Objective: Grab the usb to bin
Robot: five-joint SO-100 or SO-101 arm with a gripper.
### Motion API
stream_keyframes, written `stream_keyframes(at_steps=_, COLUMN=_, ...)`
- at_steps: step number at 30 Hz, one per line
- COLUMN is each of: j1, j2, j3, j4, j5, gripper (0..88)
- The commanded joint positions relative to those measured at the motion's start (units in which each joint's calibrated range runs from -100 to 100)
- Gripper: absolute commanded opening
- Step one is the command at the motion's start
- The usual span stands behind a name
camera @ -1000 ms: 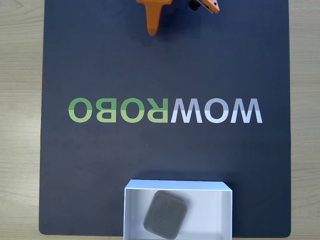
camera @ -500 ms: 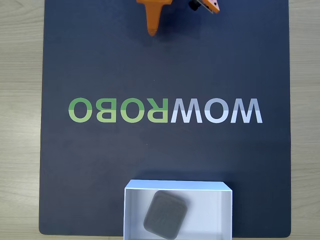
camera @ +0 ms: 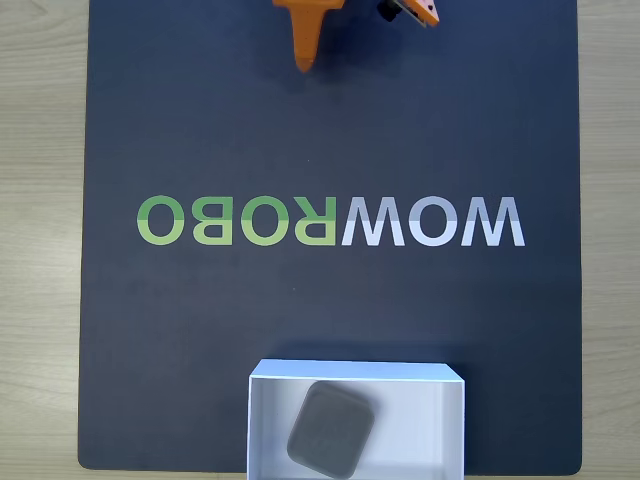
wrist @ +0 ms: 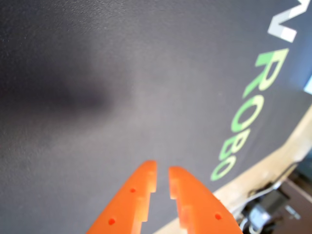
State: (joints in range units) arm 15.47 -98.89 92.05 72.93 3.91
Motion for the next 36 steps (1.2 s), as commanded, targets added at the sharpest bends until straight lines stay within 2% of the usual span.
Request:
stream_keyframes(at_steps=1, j1=0.4, j2=-0.2, j3=-0.3, j4=0.7, j5=0.2, gripper=2.9)
stream_keyframes(at_steps=36, j1=0.4, j2=-0.2, j3=-0.3, j4=0.7, j5=0.2, gripper=2.9)
